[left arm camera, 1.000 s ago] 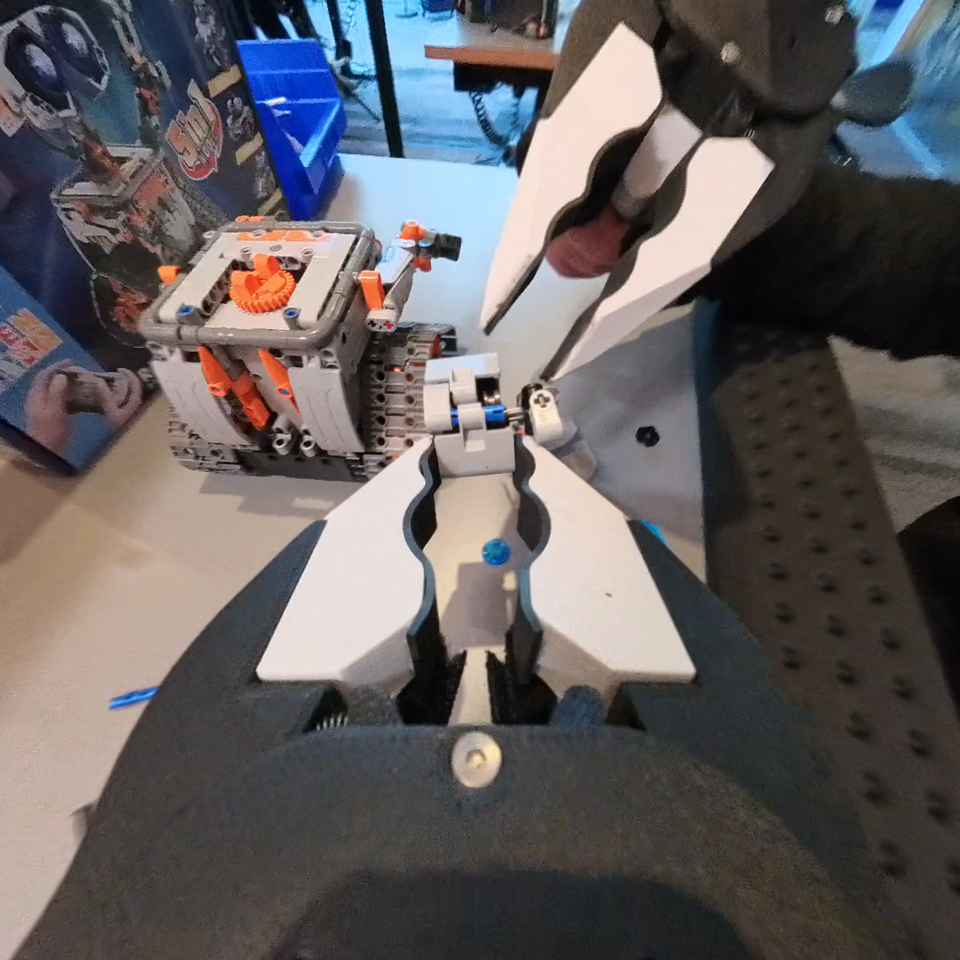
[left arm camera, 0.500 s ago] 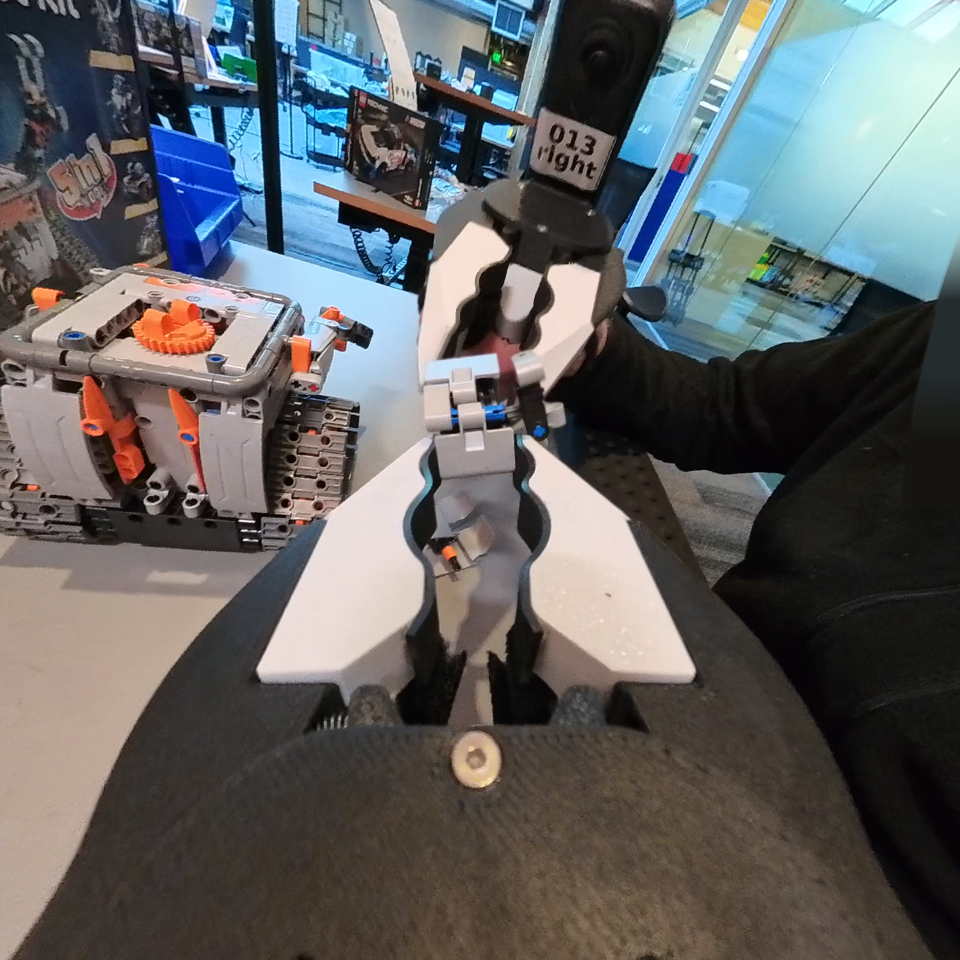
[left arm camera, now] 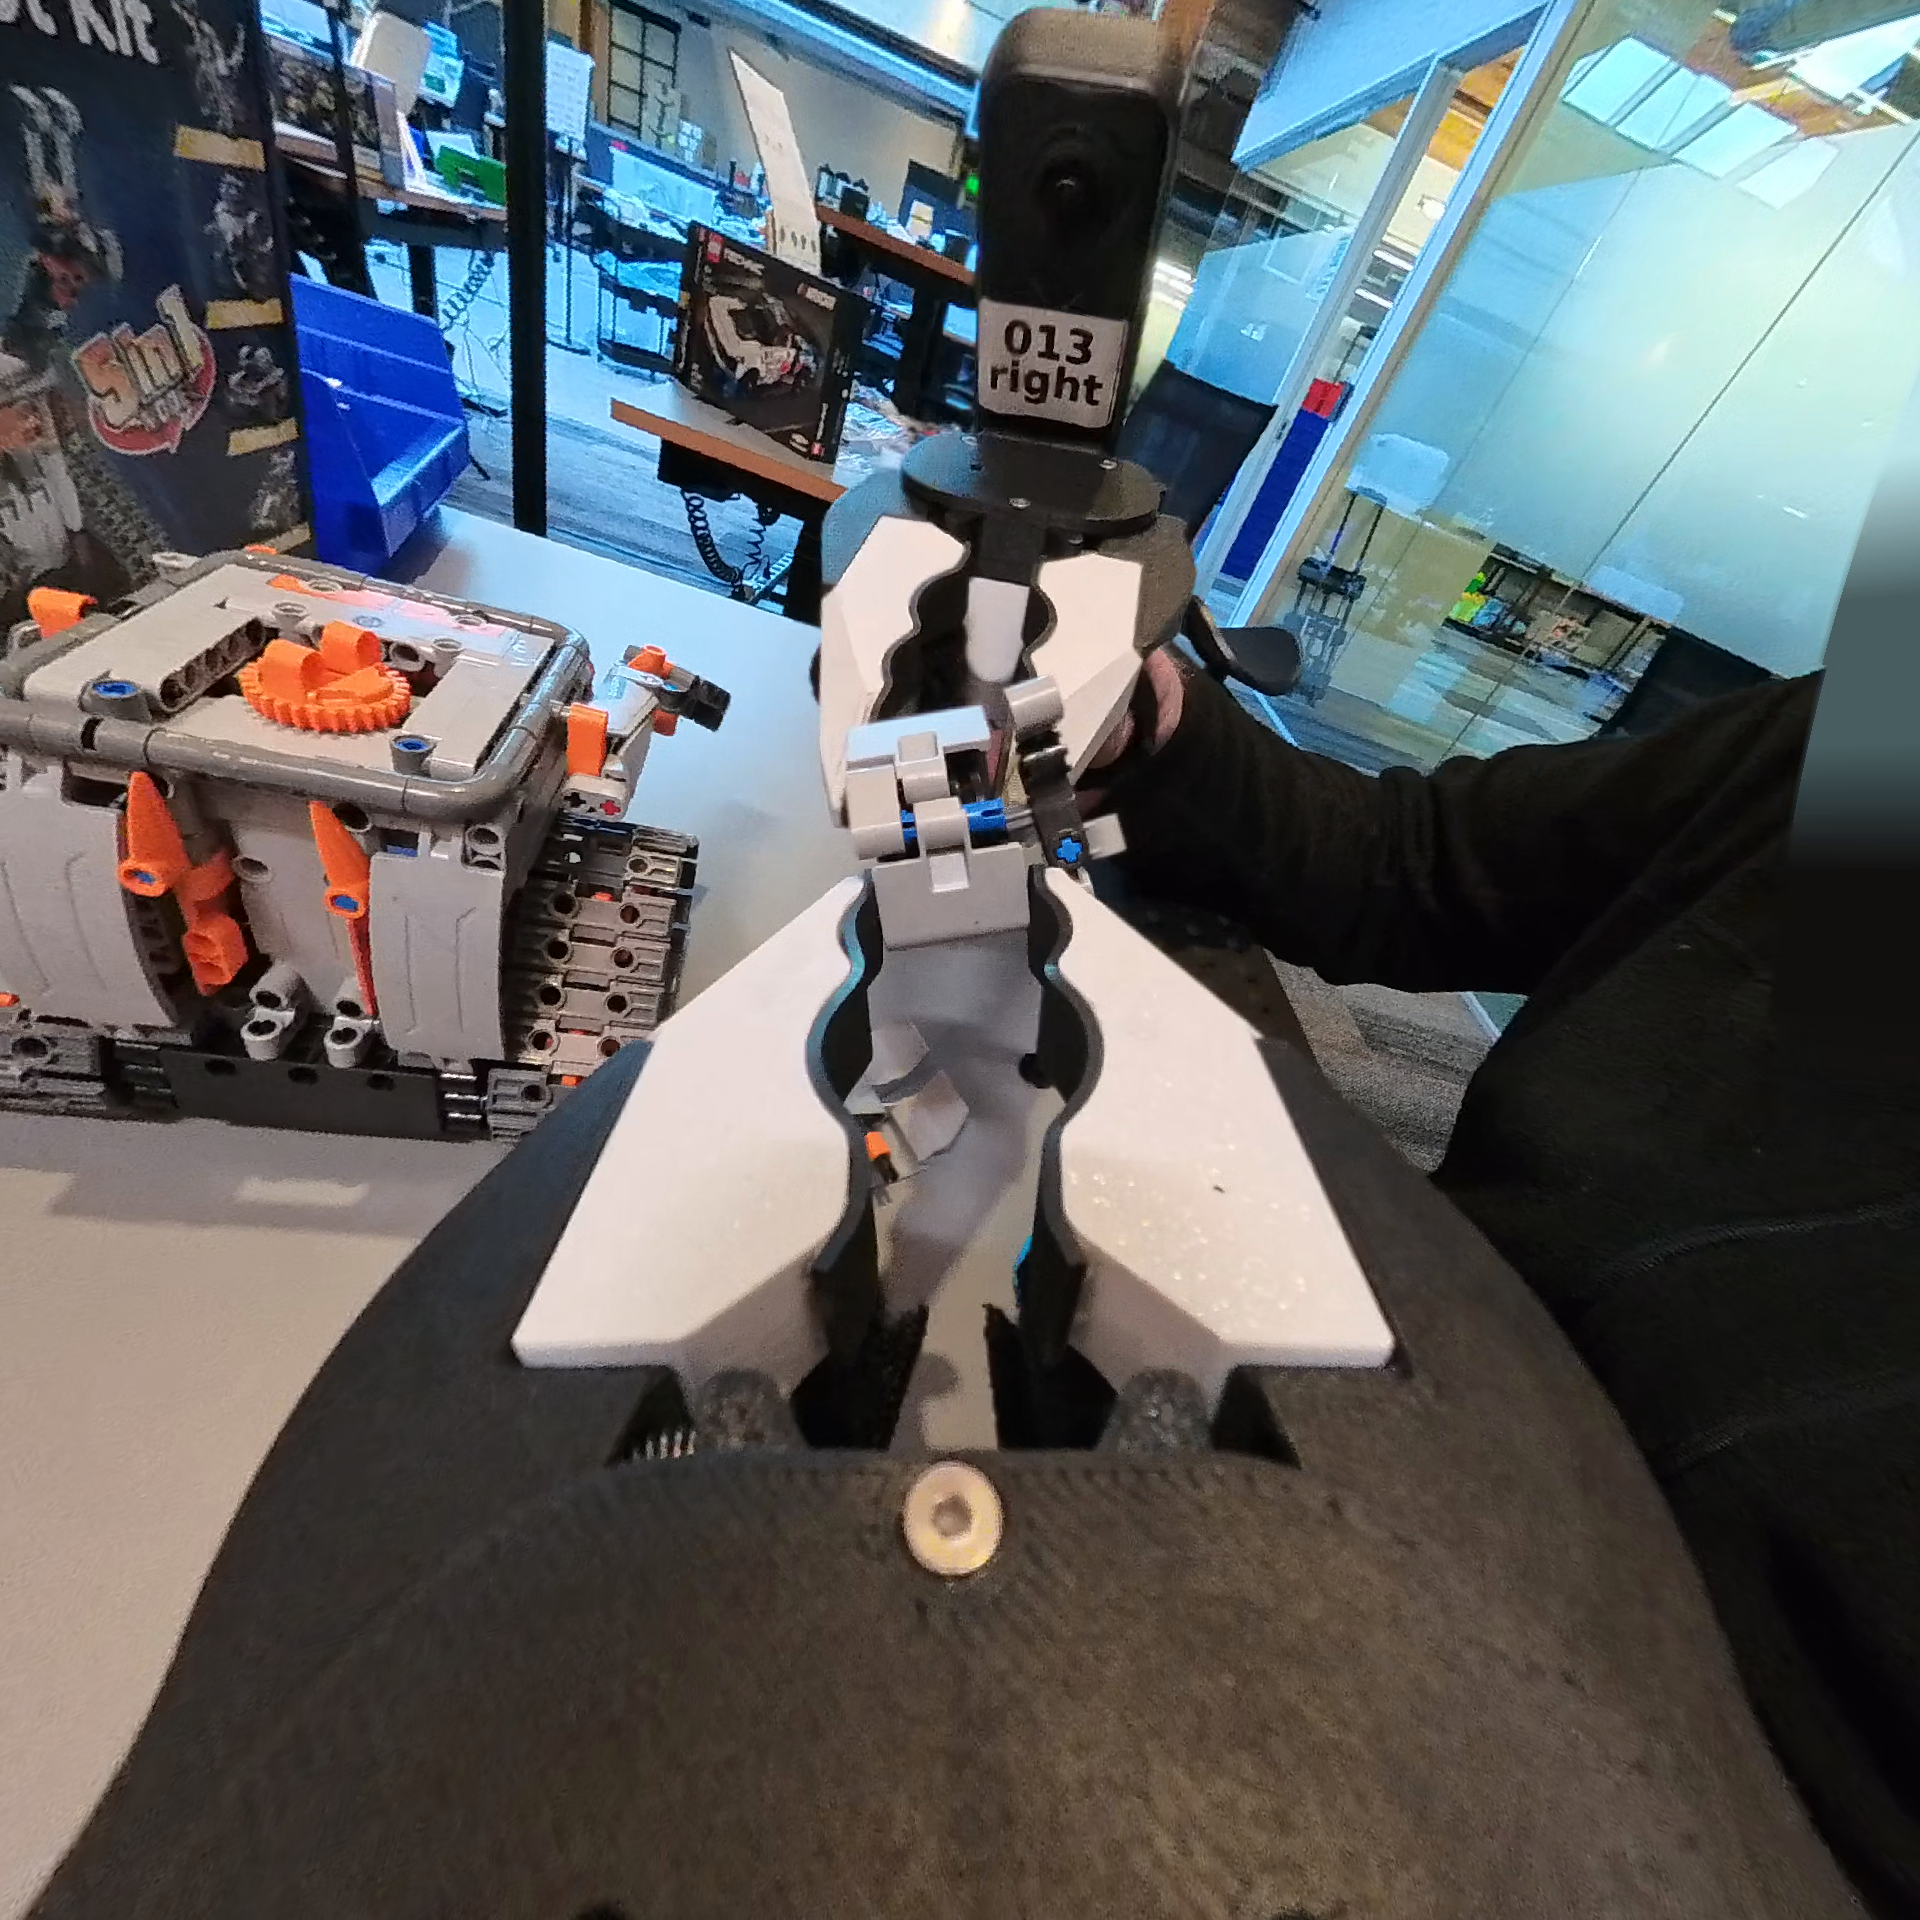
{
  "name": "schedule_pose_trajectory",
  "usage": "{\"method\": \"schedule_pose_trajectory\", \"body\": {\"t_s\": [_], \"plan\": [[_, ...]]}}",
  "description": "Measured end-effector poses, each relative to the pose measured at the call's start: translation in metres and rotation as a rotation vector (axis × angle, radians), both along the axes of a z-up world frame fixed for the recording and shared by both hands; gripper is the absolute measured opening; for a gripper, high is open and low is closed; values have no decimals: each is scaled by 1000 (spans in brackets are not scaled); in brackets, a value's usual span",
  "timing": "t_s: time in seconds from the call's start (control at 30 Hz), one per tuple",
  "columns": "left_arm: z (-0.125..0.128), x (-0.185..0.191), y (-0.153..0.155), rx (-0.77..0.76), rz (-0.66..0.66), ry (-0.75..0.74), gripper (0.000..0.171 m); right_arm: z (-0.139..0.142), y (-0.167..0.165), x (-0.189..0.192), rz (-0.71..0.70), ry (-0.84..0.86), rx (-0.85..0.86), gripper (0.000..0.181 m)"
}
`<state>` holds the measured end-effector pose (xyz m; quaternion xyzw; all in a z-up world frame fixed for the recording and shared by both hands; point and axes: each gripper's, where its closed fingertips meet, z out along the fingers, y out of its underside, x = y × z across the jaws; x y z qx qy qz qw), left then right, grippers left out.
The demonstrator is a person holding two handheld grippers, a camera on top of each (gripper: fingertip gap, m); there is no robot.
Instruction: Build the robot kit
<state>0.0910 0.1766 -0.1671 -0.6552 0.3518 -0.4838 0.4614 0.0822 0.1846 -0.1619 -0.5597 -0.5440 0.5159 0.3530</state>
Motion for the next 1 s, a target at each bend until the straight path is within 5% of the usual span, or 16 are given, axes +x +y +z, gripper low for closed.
{"method": "schedule_pose_trajectory", "body": {"t_s": [0.17,0.33,0.57,1.0], "plan": [[7,-12,16,43,135,7,25,11,23,7,-165,17,115,36],[16,-29,33,138,326,45,25,30,7,10,-142,84,199,23],[20,-28,38,477,552,363,24,26,10,-4,-198,105,114,18],[35,-13,32,738,677,552,24,34,14,1,-233,168,115,7]]}}
